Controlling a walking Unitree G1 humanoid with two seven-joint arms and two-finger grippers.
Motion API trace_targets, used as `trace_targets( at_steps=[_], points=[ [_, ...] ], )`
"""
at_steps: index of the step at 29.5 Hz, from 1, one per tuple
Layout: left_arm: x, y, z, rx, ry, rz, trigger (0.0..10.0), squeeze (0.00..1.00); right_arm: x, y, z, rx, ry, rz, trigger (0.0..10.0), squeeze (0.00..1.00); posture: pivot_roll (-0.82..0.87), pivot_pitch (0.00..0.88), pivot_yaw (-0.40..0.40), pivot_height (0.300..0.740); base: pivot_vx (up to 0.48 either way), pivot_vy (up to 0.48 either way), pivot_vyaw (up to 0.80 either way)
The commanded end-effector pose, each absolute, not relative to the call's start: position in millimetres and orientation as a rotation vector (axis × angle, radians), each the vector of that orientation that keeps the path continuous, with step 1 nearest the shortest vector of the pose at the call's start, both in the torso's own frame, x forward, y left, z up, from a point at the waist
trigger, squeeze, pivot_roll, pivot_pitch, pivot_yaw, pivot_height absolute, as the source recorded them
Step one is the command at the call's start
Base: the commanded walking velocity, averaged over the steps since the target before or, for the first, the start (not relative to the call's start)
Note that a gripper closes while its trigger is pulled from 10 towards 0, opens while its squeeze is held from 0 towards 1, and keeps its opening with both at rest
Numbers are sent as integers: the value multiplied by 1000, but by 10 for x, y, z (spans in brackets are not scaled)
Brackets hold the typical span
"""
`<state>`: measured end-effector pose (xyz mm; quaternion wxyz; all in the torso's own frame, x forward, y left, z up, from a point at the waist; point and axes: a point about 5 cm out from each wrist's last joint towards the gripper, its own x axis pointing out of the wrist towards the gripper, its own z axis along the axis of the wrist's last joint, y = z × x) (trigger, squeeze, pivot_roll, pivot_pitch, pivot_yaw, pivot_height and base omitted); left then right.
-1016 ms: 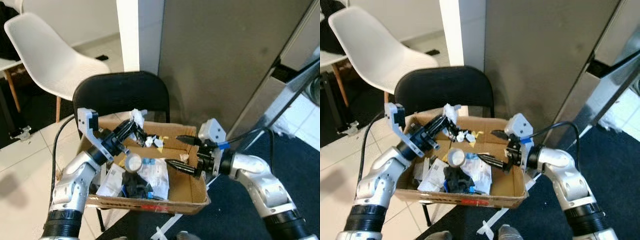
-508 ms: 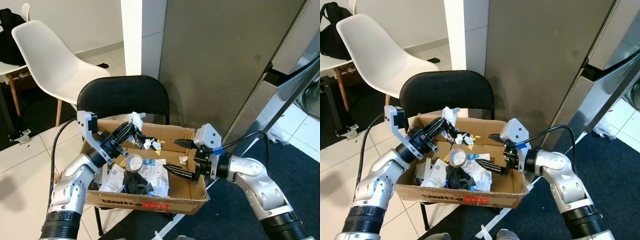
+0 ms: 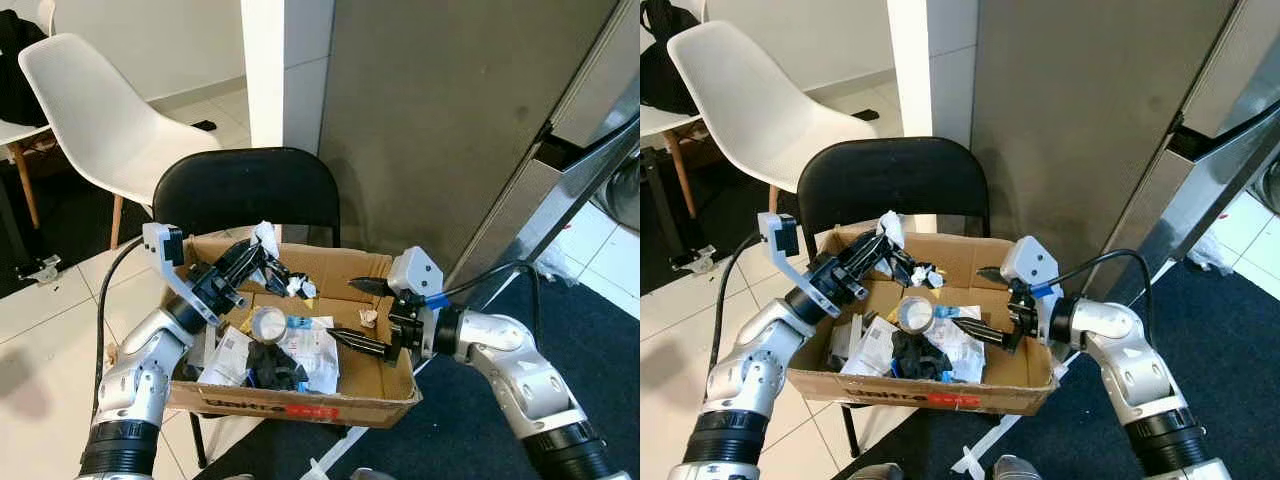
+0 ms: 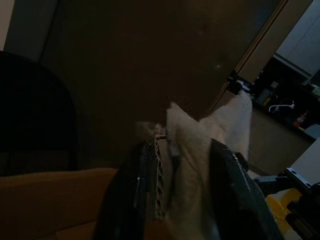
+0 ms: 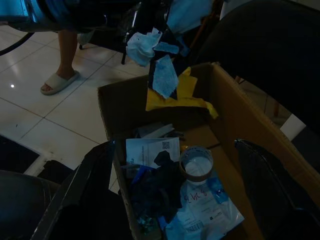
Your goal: Picking trash to rubbish bin
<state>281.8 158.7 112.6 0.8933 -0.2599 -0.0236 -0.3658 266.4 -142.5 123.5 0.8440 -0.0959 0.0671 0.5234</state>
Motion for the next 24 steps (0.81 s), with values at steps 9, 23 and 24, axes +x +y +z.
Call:
trace_targets(
  at_steps=[9,23,24],
  points=[
    [2812,1640,1047,-569,-31,-743,10000,1000,2655,-1446,1195,-193,162,1103,10000,0,4,0,-16,740,0,0,0],
    [2859,1695,1029,-559,-25,-690,10000,0,2656,-1358,1316,-221,114,1135,10000,0,3,0,-12,740,0,0,0],
    [2863,1696,1042,-560,-30,-690,10000,0,2658,-1348,1332,-225,107,1139,10000,0,5,0,-12,740,0,0,0]
  ],
)
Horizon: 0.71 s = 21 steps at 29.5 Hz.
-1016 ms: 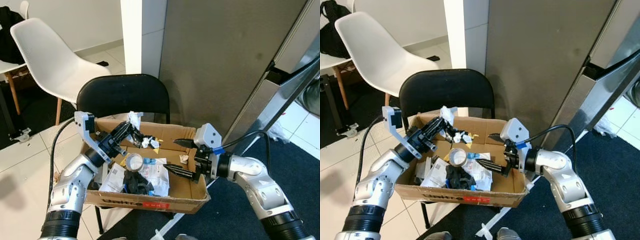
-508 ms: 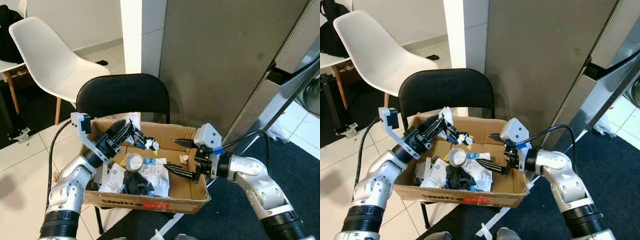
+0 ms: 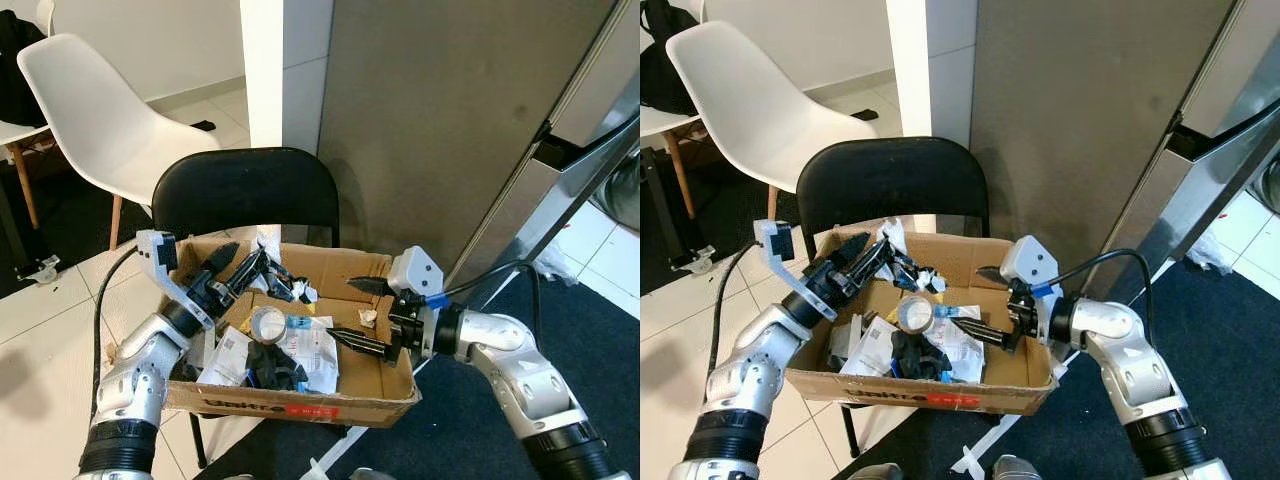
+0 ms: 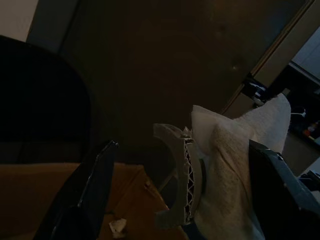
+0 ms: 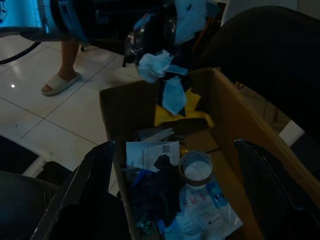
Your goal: Picking trash to rubbish bin
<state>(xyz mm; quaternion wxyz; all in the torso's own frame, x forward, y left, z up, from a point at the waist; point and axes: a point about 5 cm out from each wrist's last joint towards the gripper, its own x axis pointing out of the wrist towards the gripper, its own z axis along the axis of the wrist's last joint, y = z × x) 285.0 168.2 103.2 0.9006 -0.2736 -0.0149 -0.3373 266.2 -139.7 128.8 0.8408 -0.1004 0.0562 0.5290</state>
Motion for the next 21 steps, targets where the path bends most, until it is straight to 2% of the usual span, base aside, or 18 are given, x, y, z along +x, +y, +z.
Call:
trace_targets(
  at_steps=[1,6,10,16,21],
  points=[
    [2871,1704,1064,-564,-38,-688,10000,0,2666,-1336,1356,-232,96,1142,10000,0,5,0,-12,740,0,0,0],
    [2890,1728,1130,-584,-63,-689,10000,0,2715,-1267,1445,-293,52,1133,10000,0,7,0,-8,740,0,0,0],
    [2908,1720,1179,-580,-80,-699,10000,0,2951,-1154,1576,-403,30,1042,10000,0,9,0,-9,740,0,0,0],
    [2900,1659,1224,-573,-99,-718,10000,0,3133,-872,1647,-525,80,1088,10000,0,21,0,-36,740,0,0,0],
    [2862,1623,1217,-531,-96,-718,10000,0,3151,-794,1517,-641,161,1146,10000,0,39,0,-62,740,0,0,0]
  ],
)
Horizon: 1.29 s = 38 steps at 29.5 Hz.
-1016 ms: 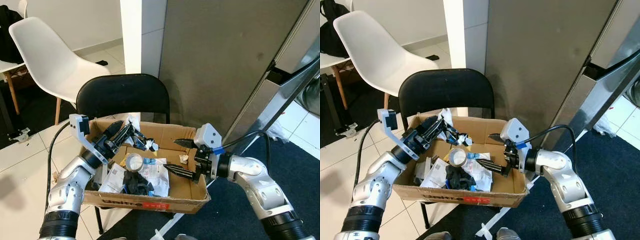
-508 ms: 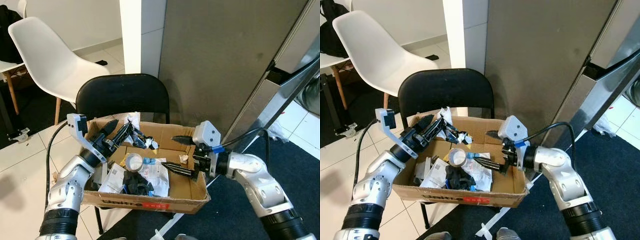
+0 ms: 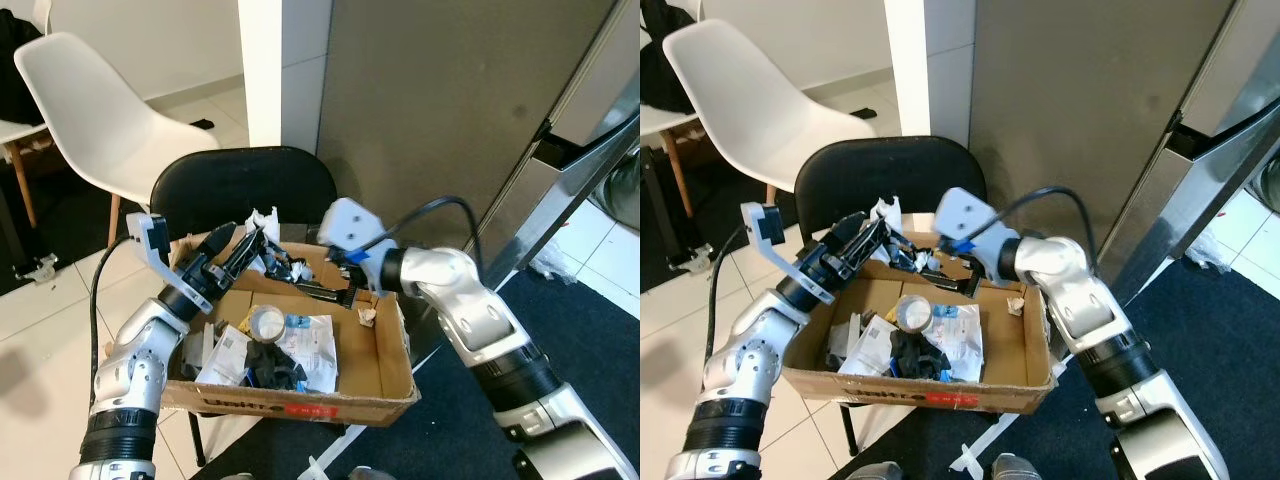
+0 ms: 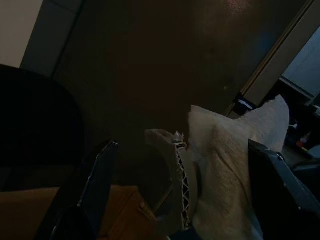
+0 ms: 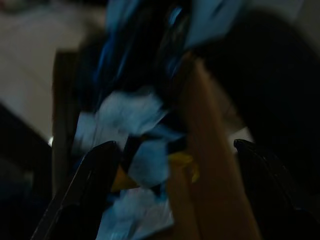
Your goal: Picking trash to rubbish bin
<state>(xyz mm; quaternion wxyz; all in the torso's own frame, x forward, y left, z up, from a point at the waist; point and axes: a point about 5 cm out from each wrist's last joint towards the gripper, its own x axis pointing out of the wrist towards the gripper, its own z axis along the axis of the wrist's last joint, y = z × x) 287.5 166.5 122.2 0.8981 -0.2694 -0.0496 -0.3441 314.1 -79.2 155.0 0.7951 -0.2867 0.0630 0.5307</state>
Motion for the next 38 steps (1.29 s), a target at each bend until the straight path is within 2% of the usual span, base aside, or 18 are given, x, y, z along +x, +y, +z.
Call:
trace_targets(
  at_steps=[1,3,11,12,14,23,25,29,30,31,38],
  points=[
    [2849,1607,1208,-505,-91,-722,10000,0,3153,-790,1503,-651,170,1151,10000,0,39,0,-63,740,0,0,0],
    [2831,1572,1187,-468,-79,-730,10000,0,3154,-798,1481,-654,185,1152,10000,0,36,0,-65,740,0,0,0],
    [2859,1606,1104,-503,-54,-692,10000,0,3185,-858,1588,-524,140,1129,10000,0,28,0,-65,740,0,0,0],
    [2885,1667,1116,-512,-60,-663,10000,0,3217,-941,1706,-395,91,1096,10000,0,26,0,-65,740,0,0,0],
    [2916,1744,1130,-483,-72,-623,10000,0,3235,-1026,1760,-317,63,1063,10000,0,22,0,-64,740,0,0,0],
    [3064,2221,1296,-228,-120,-423,10000,0,3159,-1216,1662,-280,82,1018,10000,0,17,0,-55,740,0,0,0],
    [3057,2159,1402,-153,-123,-528,10000,0,3157,-1237,1652,-275,86,1007,10000,0,17,0,-55,740,0,0,0],
    [3040,2072,1443,-130,-120,-611,10000,0,3155,-1231,1650,-268,85,1007,10000,0,24,0,-53,740,0,0,0],
    [2956,1927,1390,21,-72,-758,10000,0,3154,-1222,1649,-269,85,1009,10000,0,24,0,-53,740,0,0,0],
    [2915,1768,1292,70,-4,-854,10000,0,3152,-1202,1653,-271,82,1015,10000,0,28,0,-53,740,0,0,0],
    [2890,1775,1065,138,94,-851,10000,0,3167,-1222,1683,-275,75,1006,10000,0,30,0,-55,740,0,0,0]
  ],
)
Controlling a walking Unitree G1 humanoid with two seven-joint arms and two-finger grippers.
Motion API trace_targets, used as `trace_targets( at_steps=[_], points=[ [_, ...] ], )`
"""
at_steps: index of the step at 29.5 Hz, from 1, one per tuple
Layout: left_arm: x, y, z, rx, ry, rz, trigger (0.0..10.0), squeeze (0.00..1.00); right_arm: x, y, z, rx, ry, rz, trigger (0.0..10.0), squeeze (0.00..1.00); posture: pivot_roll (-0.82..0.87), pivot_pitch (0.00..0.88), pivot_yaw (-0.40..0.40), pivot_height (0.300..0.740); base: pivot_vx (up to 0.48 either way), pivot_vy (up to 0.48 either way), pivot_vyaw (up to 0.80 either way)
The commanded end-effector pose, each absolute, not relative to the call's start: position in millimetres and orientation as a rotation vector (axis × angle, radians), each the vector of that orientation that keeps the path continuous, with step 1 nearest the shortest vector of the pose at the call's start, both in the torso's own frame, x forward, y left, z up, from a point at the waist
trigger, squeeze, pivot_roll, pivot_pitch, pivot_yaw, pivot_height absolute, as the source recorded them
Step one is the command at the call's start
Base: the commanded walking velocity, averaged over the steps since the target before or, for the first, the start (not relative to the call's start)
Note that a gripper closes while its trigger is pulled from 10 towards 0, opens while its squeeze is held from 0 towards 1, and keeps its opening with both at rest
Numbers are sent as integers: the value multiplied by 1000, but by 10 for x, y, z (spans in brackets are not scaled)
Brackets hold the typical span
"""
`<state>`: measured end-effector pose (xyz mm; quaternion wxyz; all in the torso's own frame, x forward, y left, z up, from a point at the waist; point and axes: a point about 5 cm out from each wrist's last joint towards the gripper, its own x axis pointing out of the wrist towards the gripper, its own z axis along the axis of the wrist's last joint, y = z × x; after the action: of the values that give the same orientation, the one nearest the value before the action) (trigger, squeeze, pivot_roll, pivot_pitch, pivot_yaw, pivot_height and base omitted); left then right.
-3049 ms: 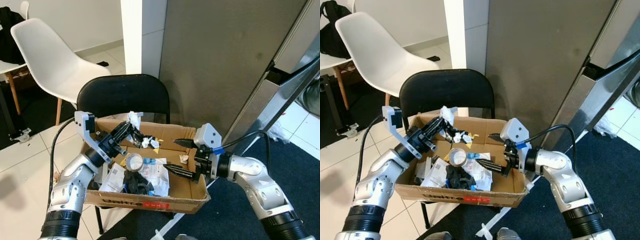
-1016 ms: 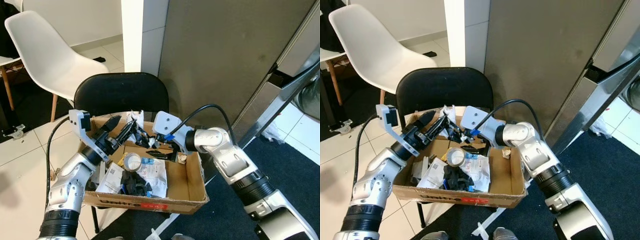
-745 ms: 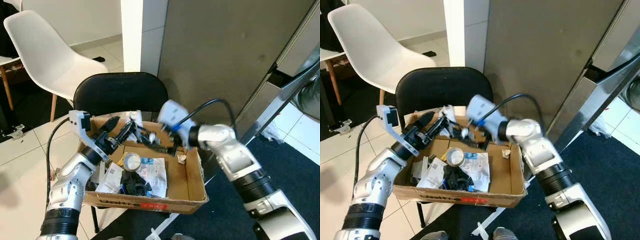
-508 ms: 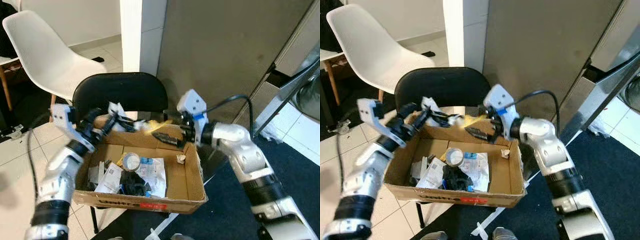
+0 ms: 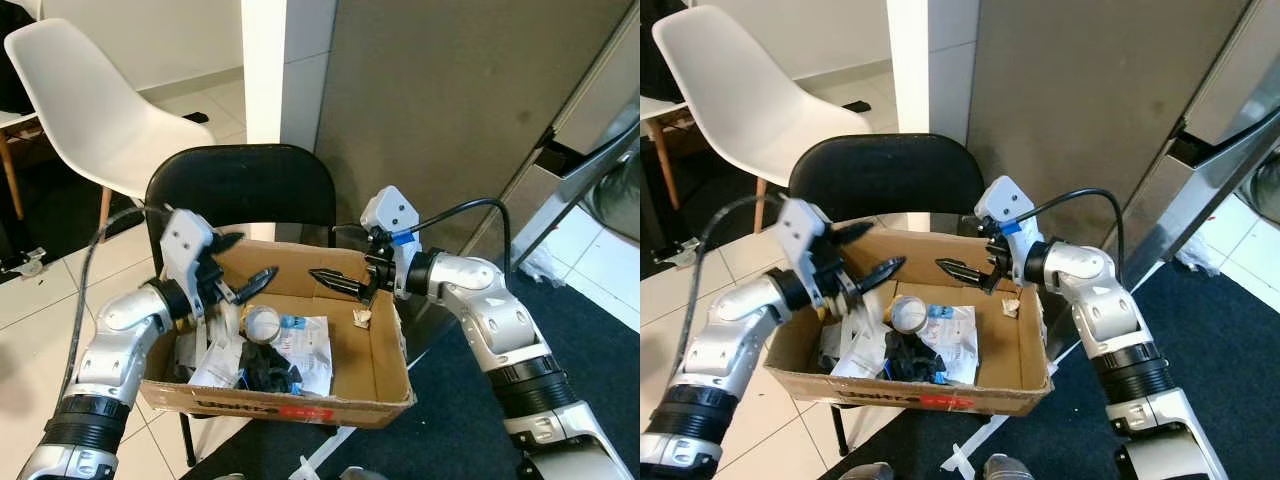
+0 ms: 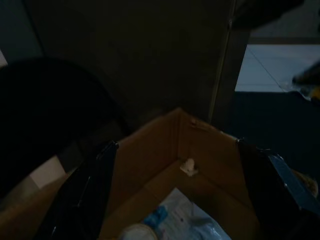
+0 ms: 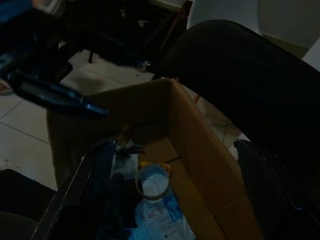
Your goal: Picking trash to rubbish bin
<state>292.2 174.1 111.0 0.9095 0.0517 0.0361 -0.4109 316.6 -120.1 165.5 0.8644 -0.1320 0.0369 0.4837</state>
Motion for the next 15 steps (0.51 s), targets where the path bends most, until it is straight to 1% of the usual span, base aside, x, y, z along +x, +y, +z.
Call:
trace_targets(
  at_steps=[1,3,6,9,12,15],
  points=[
    [2890,1775,1065,138,94,-851,10000,0,3167,-1222,1683,-275,75,1006,10000,0,30,0,-55,740,0,0,0],
    [2896,1772,1115,129,70,-845,10000,0,3172,-1231,1685,-275,75,1002,10000,0,33,0,-54,740,0,0,0],
    [2938,1737,1351,4,-49,-832,10000,0,3171,-1224,1694,-254,64,999,10000,0,33,0,-53,740,0,0,0],
    [2942,1674,1498,-79,-127,-843,10000,0,3158,-1208,1703,-227,50,1007,10000,0,33,0,-53,740,0,0,0],
    [2948,1506,1672,-244,-230,-840,10000,0,3144,-1200,1694,-149,30,1012,10000,0,30,0,-46,740,0,0,0],
    [2926,1369,1681,-319,-251,-859,10000,0,3132,-1203,1660,-130,24,1013,10000,0,29,0,-43,740,0,0,0]
  ],
)
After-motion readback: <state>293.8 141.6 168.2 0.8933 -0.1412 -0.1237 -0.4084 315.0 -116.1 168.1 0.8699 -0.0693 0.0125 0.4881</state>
